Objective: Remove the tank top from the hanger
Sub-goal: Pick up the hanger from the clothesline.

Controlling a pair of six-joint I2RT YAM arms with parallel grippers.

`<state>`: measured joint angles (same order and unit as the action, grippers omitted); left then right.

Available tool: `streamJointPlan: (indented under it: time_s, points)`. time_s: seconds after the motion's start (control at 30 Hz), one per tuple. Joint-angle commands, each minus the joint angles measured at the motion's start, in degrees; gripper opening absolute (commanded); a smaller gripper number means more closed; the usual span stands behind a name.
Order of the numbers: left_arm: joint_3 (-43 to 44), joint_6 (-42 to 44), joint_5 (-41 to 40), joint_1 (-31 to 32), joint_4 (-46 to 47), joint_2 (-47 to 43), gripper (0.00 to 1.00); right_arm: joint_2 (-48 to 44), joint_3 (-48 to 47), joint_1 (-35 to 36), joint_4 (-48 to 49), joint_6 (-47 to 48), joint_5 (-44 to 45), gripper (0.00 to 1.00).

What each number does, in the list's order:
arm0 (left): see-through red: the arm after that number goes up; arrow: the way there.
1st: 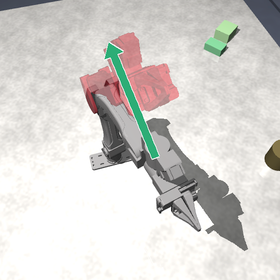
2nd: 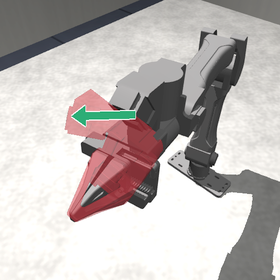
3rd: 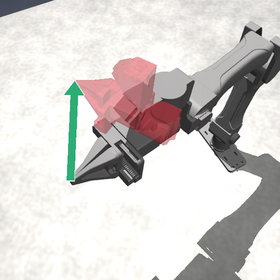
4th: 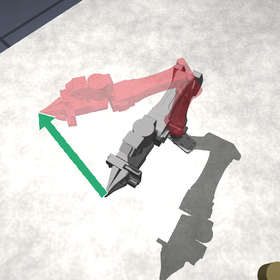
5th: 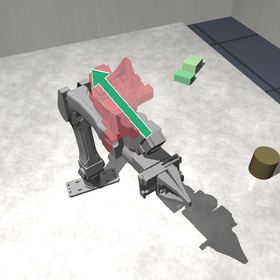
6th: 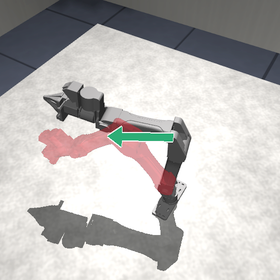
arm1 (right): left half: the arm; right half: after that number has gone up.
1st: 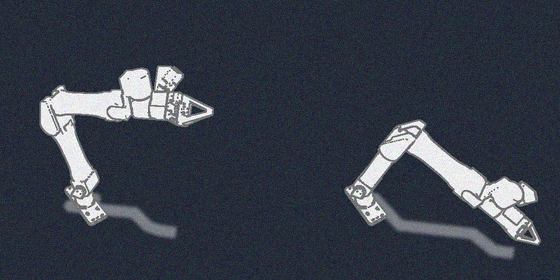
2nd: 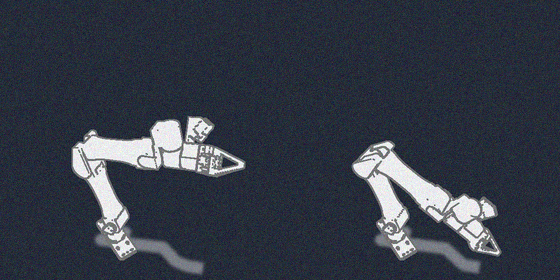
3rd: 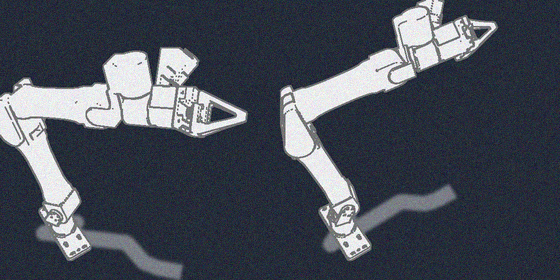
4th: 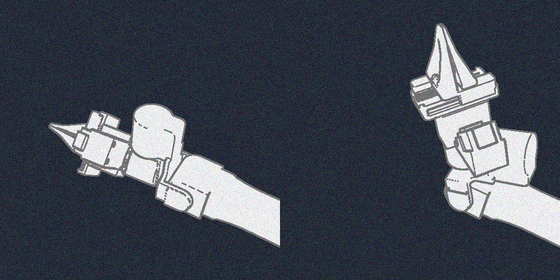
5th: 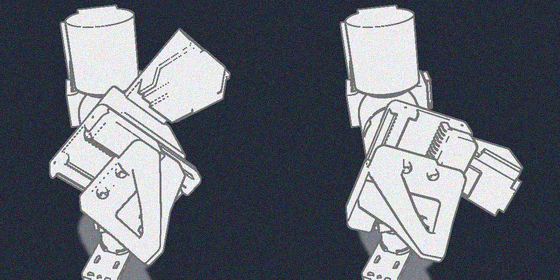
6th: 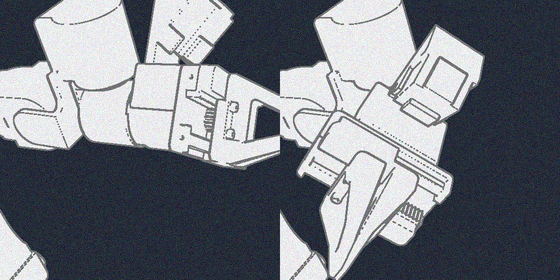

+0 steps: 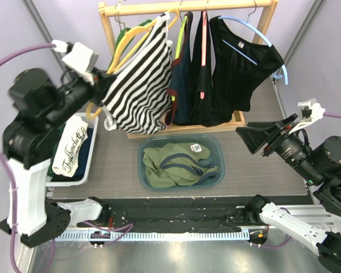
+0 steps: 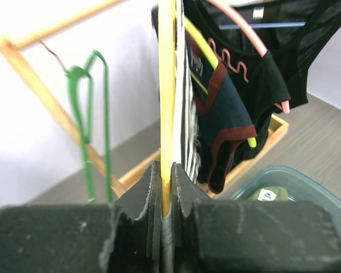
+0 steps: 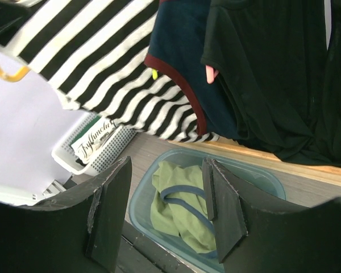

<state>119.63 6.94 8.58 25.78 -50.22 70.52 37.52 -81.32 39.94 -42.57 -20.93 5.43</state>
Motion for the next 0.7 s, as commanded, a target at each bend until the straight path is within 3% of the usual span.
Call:
streamJointPlan:
  time_s: [0.0, 0.2, 0.43, 0.57, 0.67]
  points:
    - [4.1, 4.7, -2.1, -0.4, 1.8, -4.5, 0.00, 2.0, -3.5, -0.1, -0.6, 0.5, 0.1, 0.60]
    - [6.7, 6.1, 1.4, -0.8, -0.8, -6.8, 0.00, 2.6, -3.4, -0.1, 0.0, -0.5, -0.9, 0.60]
    - [14.3, 1.2, 18.3, -0.9, -1.4, -4.0, 0.00, 2.5, -3.2, -0.1, -0.1, -0.9, -0.9, 0.60]
    - [23.1, -2.0, 29.1, -2.2, -0.1, -0.3, 0.00, 2.5, -2.1, -0.1, -0.1, -1.1, -1.0, 0.60]
    - [27.5, -3.7, 32.3, -3.7, 0.2, 0.9, 0.00, 2.4, -1.6, -0.1, -0.5, -1.2, -1.4, 0.60]
